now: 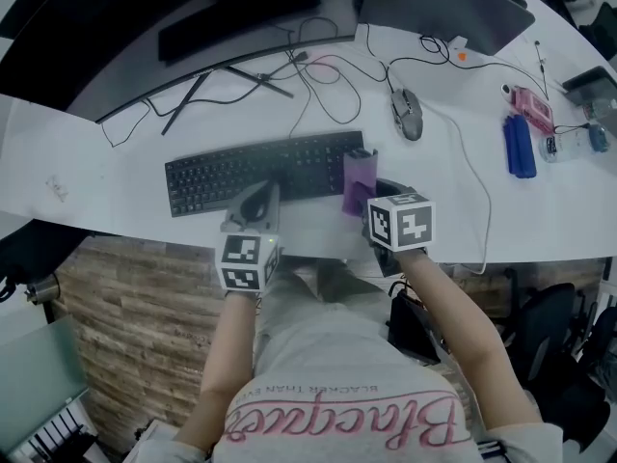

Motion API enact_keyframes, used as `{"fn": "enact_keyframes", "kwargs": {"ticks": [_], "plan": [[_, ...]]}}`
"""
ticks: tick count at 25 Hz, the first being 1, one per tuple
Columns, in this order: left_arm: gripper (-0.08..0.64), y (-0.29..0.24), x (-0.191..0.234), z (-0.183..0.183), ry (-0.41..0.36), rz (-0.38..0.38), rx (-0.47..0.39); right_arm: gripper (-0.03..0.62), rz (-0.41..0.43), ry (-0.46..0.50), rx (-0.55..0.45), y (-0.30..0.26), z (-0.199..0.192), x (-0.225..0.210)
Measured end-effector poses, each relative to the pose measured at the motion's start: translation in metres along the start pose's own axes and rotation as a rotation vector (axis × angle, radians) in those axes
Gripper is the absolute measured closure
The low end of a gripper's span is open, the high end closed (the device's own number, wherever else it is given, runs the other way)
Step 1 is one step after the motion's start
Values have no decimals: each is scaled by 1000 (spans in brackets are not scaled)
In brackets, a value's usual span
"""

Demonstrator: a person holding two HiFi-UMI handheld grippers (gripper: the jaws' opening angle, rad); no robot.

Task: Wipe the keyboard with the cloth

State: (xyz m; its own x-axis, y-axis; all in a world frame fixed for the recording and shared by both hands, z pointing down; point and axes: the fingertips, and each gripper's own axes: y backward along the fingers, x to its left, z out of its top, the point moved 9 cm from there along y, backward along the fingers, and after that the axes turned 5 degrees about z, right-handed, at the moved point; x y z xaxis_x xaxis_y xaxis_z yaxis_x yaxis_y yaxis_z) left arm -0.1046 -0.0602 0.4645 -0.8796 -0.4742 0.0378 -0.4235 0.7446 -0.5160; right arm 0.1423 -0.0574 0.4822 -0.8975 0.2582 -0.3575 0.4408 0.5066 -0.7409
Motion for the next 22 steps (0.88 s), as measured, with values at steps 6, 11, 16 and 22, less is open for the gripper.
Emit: {"fn": "enact_keyframes", "kwargs": {"ticks": [6, 11, 16, 22], "plan": [[555, 7, -6, 16, -57, -20, -31, 506, -135, 69, 5, 18, -2, -8], [555, 20, -7, 29, -102, -25, -52, 506, -194, 125, -72, 42, 8, -1], [555, 28, -6, 41, -147, -49, -77, 506, -222, 158, -201, 67, 26, 15], [555, 42, -1, 58, -188, -69, -124, 506, -215, 214, -332, 88, 52, 47]]}}
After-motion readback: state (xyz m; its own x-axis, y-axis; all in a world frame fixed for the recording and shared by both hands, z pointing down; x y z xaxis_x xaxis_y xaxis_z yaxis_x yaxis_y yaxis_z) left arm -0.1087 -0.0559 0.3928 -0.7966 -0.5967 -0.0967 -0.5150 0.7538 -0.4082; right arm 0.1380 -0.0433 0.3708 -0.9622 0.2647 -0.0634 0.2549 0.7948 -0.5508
